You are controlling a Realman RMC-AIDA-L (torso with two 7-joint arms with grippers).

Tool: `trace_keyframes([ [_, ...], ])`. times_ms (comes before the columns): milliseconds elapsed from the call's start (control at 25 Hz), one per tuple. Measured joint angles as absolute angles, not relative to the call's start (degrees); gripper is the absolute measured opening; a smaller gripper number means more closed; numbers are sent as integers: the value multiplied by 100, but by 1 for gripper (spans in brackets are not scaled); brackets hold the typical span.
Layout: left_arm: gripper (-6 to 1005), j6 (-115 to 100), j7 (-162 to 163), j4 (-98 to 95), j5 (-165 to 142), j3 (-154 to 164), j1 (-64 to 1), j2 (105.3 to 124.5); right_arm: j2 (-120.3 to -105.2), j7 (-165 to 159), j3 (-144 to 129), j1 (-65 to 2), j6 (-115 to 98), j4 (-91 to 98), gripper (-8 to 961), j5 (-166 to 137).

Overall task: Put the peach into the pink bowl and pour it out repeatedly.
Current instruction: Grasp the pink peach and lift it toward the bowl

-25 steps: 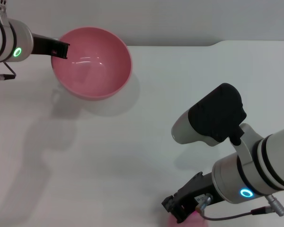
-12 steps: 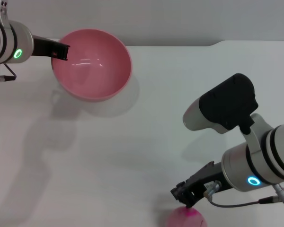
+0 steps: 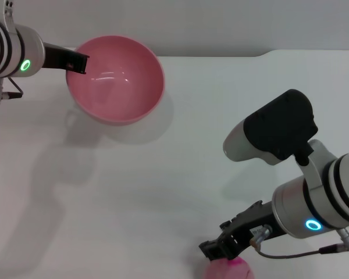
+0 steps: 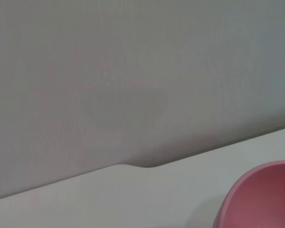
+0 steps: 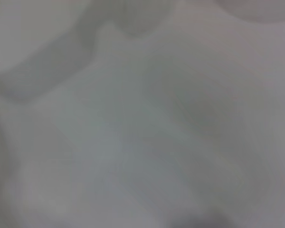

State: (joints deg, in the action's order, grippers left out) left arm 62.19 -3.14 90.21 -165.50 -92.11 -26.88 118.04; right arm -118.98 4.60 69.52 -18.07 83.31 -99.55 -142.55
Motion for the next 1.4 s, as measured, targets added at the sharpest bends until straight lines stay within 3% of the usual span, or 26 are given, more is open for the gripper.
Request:
trace_keyframes([
  [80, 46, 6218, -314, 9018, -16550, -9211, -2690, 11804, -11900, 387, 6949, -1802, 8396, -10005, 531, -14249],
  [520, 46, 6204, -317, 8959, -16550, -9214, -2699, 11804, -11895, 112, 6862, -1658, 8612, -10042, 651, -14093],
  [1400, 46, 6169, -327, 8989, -16550, -9219, -2725, 11804, -11881, 187, 6864, -1491, 8651, -9795, 559, -14098],
])
